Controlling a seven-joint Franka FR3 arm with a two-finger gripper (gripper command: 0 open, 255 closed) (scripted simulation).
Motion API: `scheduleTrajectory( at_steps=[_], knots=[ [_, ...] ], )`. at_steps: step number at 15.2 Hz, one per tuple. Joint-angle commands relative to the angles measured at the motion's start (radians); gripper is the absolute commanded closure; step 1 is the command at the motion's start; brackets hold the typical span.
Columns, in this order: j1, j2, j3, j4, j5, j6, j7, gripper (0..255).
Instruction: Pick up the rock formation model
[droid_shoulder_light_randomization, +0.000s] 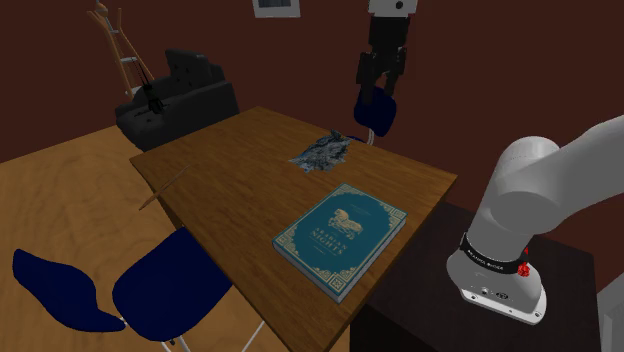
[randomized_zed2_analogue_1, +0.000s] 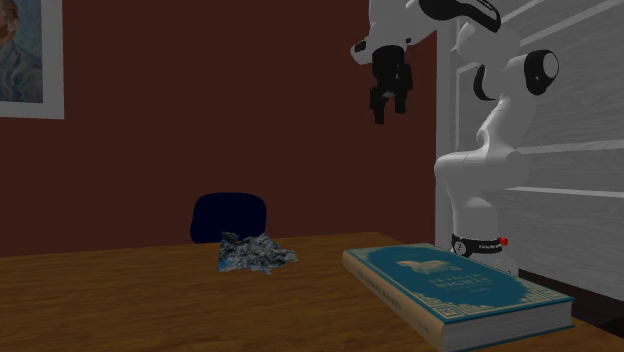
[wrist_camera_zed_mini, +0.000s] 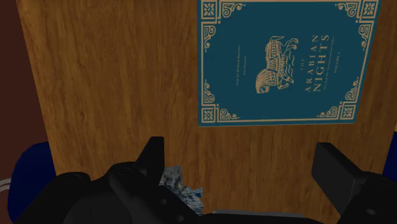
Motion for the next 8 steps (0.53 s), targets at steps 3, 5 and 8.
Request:
scheduleTrajectory(
  at_steps=[3, 5, 8],
  knots=[
    [-0.007, 0.019, -0.035, -0.03, -0.014, 0.06, -0.047, 0],
    [-0.014, 0.044, -0.07, -0.055, -0.027, 0.12, -0.093, 0],
    [-0.022, 0.094, -0.124, -0.08, -0.039, 0.212, -0.163, 0]
  ],
)
